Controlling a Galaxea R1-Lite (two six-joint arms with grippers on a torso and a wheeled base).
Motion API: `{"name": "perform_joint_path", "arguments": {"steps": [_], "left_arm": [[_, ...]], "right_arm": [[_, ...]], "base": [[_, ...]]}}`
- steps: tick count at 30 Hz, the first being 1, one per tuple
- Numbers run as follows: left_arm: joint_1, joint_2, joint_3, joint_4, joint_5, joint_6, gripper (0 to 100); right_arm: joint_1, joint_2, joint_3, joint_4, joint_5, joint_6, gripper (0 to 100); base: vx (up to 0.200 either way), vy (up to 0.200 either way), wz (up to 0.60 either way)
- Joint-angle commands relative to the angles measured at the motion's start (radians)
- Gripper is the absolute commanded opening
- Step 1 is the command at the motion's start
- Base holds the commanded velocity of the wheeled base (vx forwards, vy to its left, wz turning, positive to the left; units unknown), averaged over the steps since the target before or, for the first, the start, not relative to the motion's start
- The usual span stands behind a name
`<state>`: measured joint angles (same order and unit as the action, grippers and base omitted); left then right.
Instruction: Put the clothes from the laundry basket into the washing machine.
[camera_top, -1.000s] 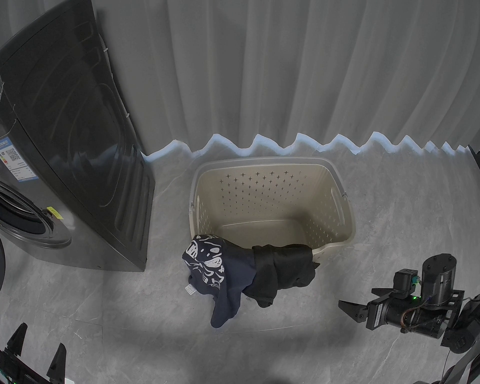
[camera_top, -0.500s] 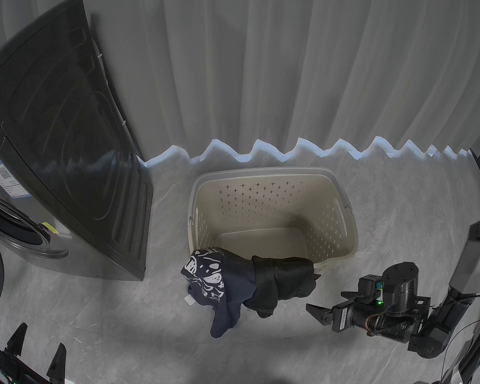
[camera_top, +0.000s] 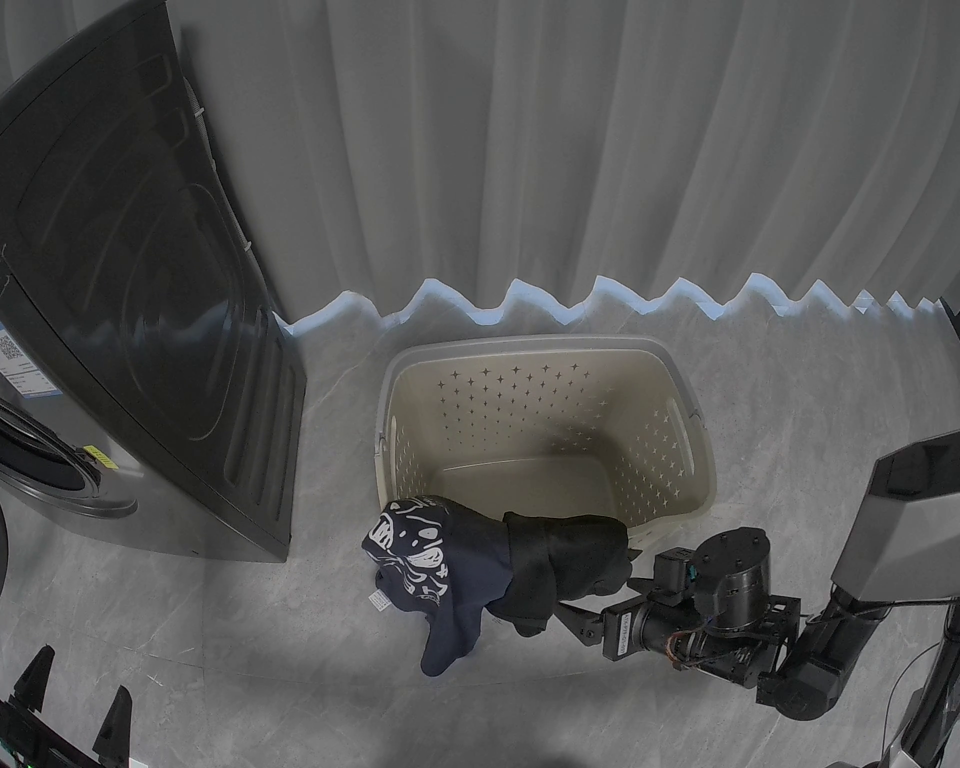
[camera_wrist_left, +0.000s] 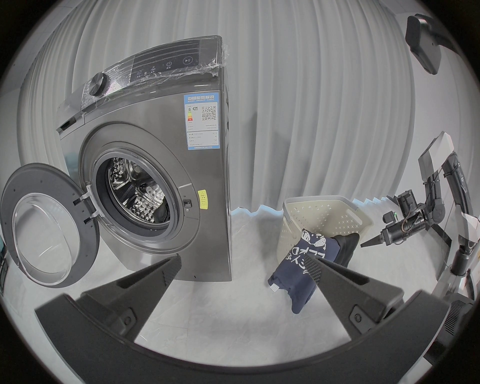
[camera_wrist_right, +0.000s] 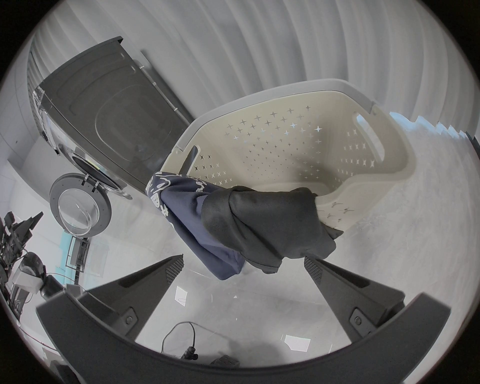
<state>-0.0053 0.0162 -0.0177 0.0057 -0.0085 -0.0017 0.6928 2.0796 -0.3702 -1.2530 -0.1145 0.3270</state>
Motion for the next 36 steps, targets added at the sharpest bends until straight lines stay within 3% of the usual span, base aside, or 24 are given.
{"name": "perform_joint_path", "arguments": {"steps": [1, 10, 14, 19, 25, 33, 34, 36], "left_arm": [[0.001, -0.013, 0.016, 0.000, 0.001, -0.003, 100], [-0.001, -0.013, 0.016, 0.000, -0.001, -0.004, 100], [-0.001, -0.013, 0.016, 0.000, -0.001, -0.004, 100], [-0.001, -0.013, 0.016, 0.000, -0.001, -0.004, 100], [-0.001, -0.012, 0.016, 0.000, -0.001, -0.004, 100], [-0.001, -0.012, 0.016, 0.000, -0.001, -0.006, 100], [-0.001, -0.013, 0.016, 0.000, -0.001, -0.006, 100], [-0.001, -0.013, 0.016, 0.000, -0.001, -0.006, 100]], "right_arm": [[0.013, 0.053, -0.055, 0.001, -0.005, 0.012, 100], [0.001, 0.126, -0.141, 0.000, -0.008, 0.015, 100], [-0.004, 0.155, -0.179, 0.000, -0.050, 0.014, 100], [-0.015, 0.186, -0.199, 0.000, -0.053, 0.015, 100], [-0.015, 0.212, -0.243, 0.000, -0.054, 0.050, 100], [-0.018, 0.241, -0.273, -0.016, -0.065, 0.050, 100], [-0.018, 0.243, -0.274, -0.017, -0.065, 0.052, 0], [-0.018, 0.246, -0.277, -0.023, -0.065, 0.052, 0]], "base": [[0.000, 0.000, 0.00], [0.000, 0.000, 0.00], [0.000, 0.000, 0.00], [0.000, 0.000, 0.00], [0.000, 0.000, 0.00], [0.000, 0.000, 0.00], [0.000, 0.000, 0.00], [0.000, 0.000, 0.00]]}}
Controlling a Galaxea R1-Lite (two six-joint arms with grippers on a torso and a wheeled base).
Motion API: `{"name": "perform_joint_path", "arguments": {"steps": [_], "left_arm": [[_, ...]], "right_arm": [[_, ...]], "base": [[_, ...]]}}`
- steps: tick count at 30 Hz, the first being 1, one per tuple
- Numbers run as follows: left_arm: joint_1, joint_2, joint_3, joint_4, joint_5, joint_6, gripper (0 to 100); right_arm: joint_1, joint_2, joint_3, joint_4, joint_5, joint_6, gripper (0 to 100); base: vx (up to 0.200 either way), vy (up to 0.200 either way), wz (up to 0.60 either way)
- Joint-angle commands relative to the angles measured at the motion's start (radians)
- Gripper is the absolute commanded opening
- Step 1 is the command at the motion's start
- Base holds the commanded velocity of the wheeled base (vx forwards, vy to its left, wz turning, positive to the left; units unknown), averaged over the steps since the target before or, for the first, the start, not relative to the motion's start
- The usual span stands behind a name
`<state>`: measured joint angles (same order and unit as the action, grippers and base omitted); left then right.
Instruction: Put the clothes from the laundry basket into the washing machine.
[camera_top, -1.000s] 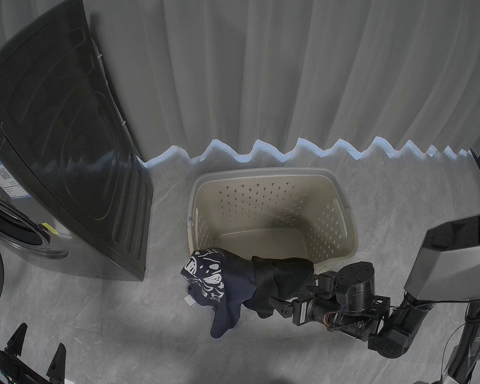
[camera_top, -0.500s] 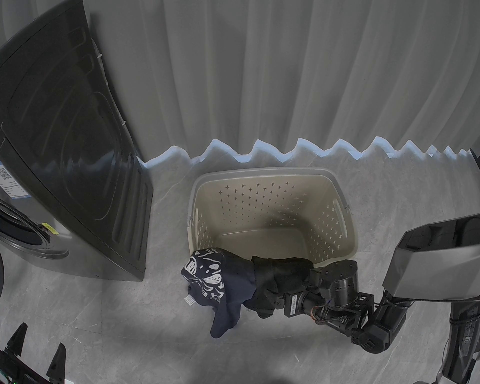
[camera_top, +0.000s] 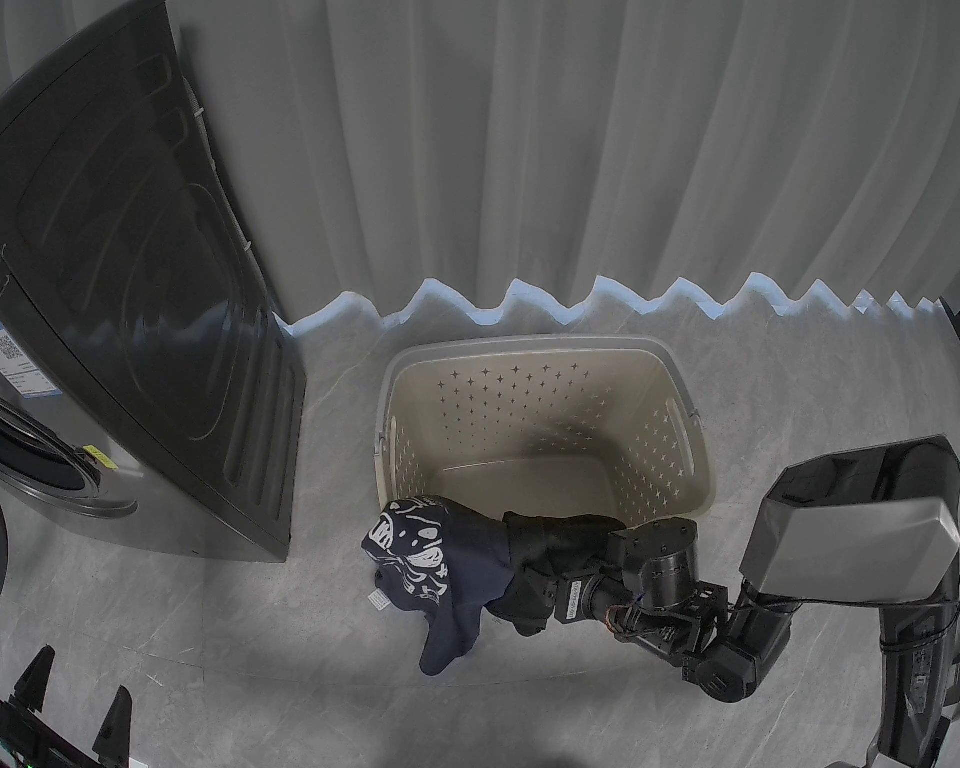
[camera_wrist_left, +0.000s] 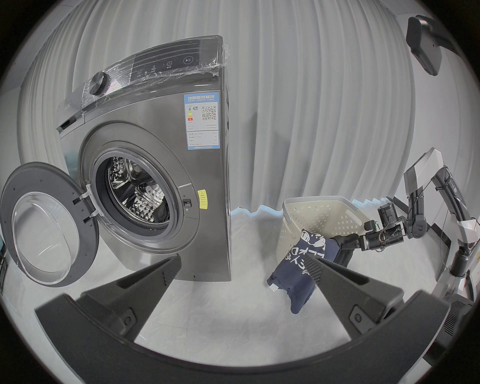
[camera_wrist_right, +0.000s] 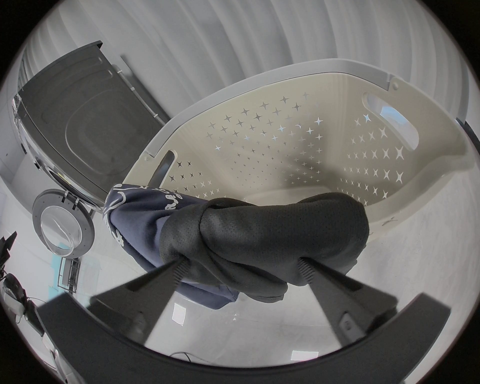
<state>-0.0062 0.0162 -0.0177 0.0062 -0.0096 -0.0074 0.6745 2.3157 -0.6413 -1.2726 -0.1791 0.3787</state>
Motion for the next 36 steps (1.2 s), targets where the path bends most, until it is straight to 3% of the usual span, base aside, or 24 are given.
{"name": "perform_joint_path", "arguments": {"steps": [1, 8, 12, 24, 30, 36], "left_arm": [[0.000, -0.013, 0.016, 0.000, 0.000, 0.000, 100], [0.000, -0.012, 0.016, 0.000, 0.003, -0.002, 100], [0.000, -0.013, 0.016, 0.000, 0.003, -0.003, 100], [0.000, -0.013, 0.016, 0.000, 0.002, 0.003, 100], [0.000, -0.013, 0.016, 0.001, 0.000, 0.004, 100], [0.000, -0.013, 0.016, 0.001, -0.001, 0.004, 100]], "right_arm": [[0.000, 0.011, -0.006, -0.010, 0.000, 0.000, 0], [0.002, 0.010, 0.003, -0.031, -0.005, 0.002, 0], [0.013, -0.022, 0.025, -0.031, -0.008, 0.029, 0], [0.059, -0.489, 0.227, -0.004, -0.011, 0.043, 0], [0.112, -0.667, 0.233, -0.008, -0.002, 0.034, 0], [0.117, -0.696, 0.230, -0.039, 0.003, 0.017, 0]], "base": [[0.000, 0.000, 0.00], [0.000, 0.000, 0.00], [0.000, 0.000, 0.00], [0.000, 0.000, 0.00], [0.000, 0.000, 0.00], [0.000, 0.000, 0.00]]}}
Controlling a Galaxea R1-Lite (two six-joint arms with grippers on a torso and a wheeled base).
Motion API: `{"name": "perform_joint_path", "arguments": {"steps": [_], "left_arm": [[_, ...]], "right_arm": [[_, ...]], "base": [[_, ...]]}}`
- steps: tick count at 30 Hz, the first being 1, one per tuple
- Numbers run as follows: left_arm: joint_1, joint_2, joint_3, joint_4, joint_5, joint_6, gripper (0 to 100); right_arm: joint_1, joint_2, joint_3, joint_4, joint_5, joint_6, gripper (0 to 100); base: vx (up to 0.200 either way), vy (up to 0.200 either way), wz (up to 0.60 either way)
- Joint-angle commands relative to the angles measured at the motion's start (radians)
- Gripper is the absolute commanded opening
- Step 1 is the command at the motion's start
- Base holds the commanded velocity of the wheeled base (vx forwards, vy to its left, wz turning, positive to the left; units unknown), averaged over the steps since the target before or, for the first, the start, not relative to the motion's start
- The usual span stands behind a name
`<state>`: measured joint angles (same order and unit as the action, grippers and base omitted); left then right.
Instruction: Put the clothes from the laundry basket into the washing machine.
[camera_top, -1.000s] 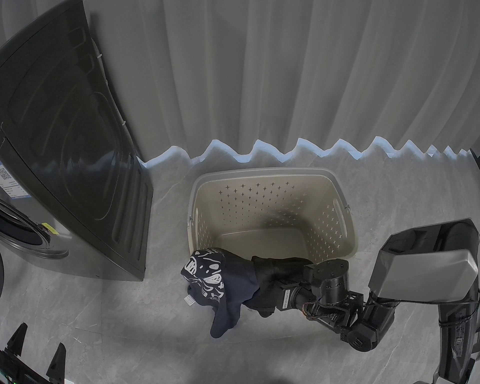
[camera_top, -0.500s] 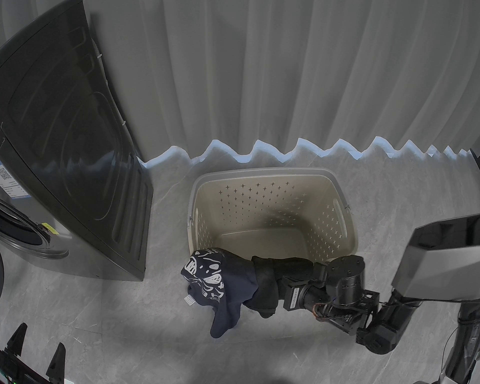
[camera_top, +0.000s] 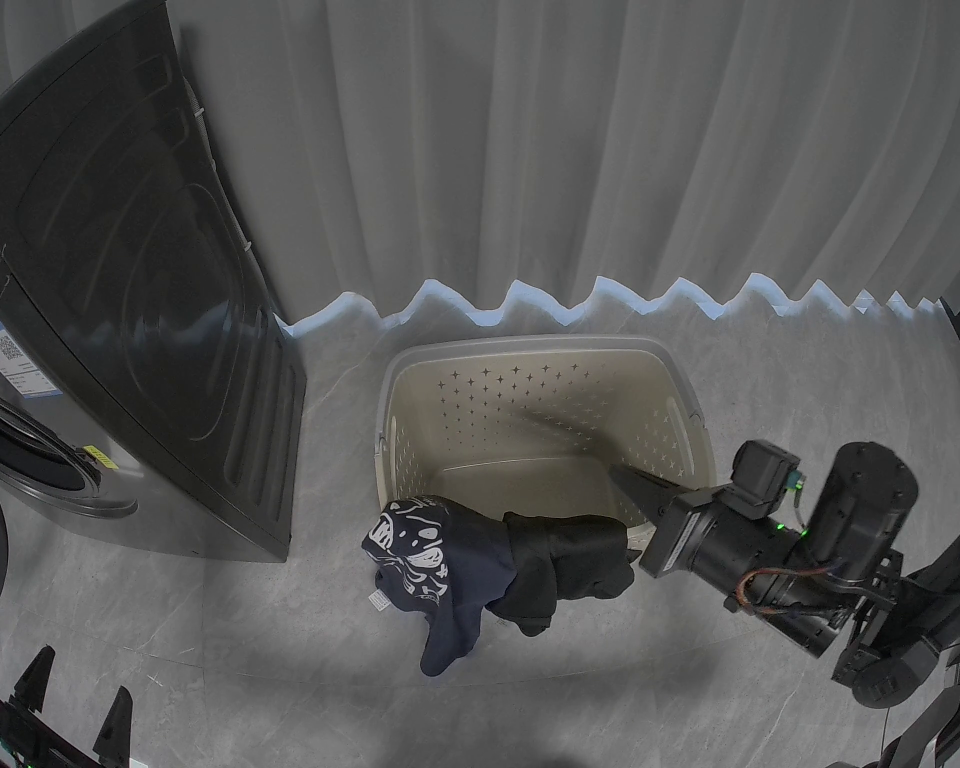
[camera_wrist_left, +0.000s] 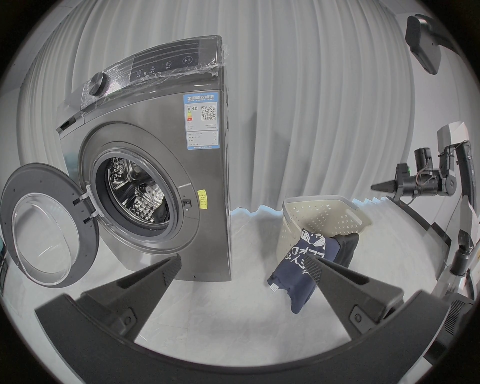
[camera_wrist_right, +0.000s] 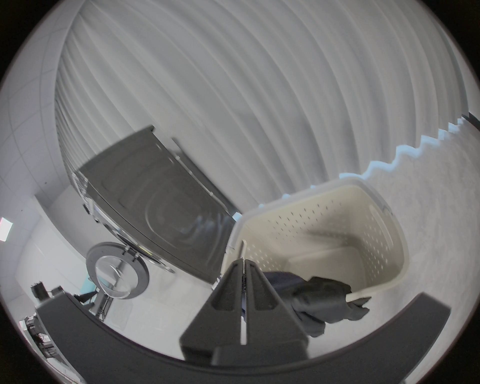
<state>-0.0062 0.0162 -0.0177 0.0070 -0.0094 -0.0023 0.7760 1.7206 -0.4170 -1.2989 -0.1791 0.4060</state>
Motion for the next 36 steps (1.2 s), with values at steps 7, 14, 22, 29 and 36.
{"name": "perform_joint_path", "arguments": {"steps": [7, 14, 22, 29, 36], "left_arm": [[0.000, -0.012, 0.016, -0.001, 0.002, -0.007, 100], [0.000, -0.012, 0.016, -0.001, 0.002, -0.005, 100], [0.000, -0.012, 0.016, 0.001, 0.002, -0.005, 100], [0.000, -0.013, 0.016, -0.001, 0.002, -0.007, 100], [0.000, -0.012, 0.016, -0.001, 0.002, -0.008, 100]], "right_arm": [[-0.001, -0.098, 0.083, 0.006, 0.003, -0.056, 0], [-0.026, 0.042, 0.109, -0.051, -0.002, -0.055, 0], [-0.066, 0.258, 0.124, -0.053, -0.010, -0.076, 100], [-0.106, 0.419, 0.090, -0.065, -0.003, -0.116, 100], [-0.126, 0.537, -0.055, -0.065, -0.003, -0.118, 100]], "base": [[-0.143, 0.000, 0.00], [0.000, 0.000, 0.00], [0.000, 0.000, 0.00], [0.000, 0.000, 0.00], [0.000, 0.000, 0.00]]}}
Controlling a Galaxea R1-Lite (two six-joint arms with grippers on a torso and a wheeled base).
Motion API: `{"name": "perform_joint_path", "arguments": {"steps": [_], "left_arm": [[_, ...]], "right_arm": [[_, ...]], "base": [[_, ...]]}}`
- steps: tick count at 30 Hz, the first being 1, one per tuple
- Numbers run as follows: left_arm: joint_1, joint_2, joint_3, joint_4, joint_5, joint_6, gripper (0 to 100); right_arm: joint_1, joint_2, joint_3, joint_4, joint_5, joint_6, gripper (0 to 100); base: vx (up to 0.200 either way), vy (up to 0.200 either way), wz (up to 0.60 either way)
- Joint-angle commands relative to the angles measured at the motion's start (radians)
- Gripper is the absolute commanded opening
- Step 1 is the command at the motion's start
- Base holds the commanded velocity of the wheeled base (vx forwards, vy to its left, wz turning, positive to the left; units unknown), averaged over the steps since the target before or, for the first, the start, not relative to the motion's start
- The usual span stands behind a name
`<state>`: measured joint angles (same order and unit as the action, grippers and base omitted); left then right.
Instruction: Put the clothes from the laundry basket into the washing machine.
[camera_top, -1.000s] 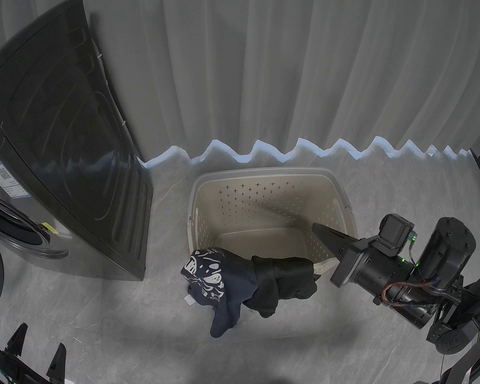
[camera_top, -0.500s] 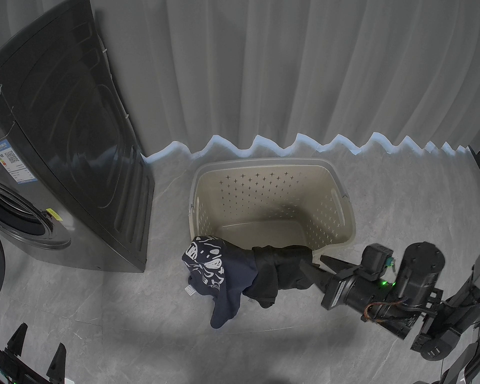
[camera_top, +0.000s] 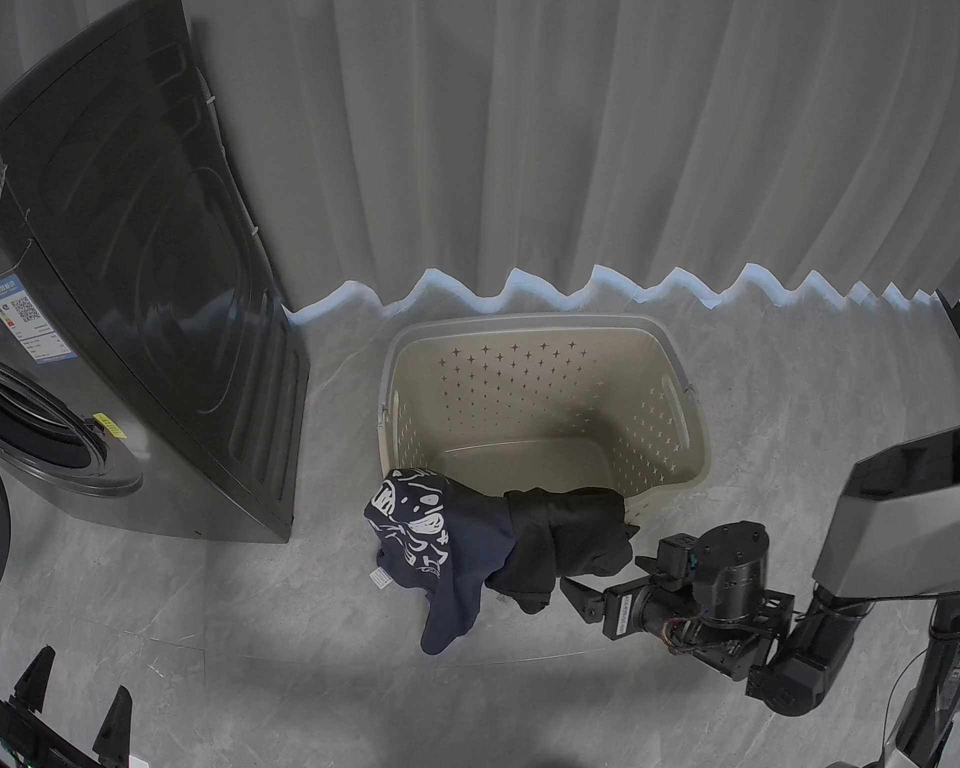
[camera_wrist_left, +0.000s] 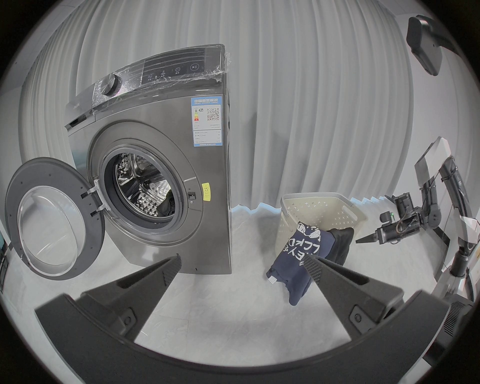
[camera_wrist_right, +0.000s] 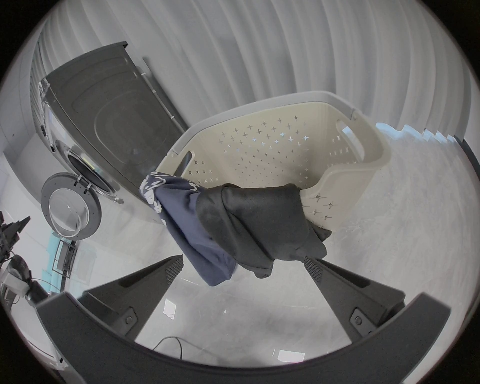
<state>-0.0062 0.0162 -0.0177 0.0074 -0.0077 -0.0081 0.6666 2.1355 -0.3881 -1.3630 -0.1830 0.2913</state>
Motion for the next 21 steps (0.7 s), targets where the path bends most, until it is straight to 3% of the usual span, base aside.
{"name": "perform_joint_path", "arguments": {"steps": [1, 9, 21], "left_arm": [[0.000, -0.013, 0.016, 0.000, 0.000, -0.003, 100], [0.000, -0.013, 0.016, 0.000, 0.002, -0.003, 100], [0.000, -0.013, 0.016, 0.000, 0.002, -0.004, 100]], "right_arm": [[-0.018, 0.127, -0.089, -0.001, 0.000, -0.003, 100], [-0.045, 0.224, -0.242, -0.001, 0.000, -0.004, 100], [-0.059, 0.282, -0.370, 0.002, 0.000, -0.004, 100]], "base": [[0.000, 0.000, 0.00], [0.000, 0.000, 0.00], [0.000, 0.000, 0.00]]}}
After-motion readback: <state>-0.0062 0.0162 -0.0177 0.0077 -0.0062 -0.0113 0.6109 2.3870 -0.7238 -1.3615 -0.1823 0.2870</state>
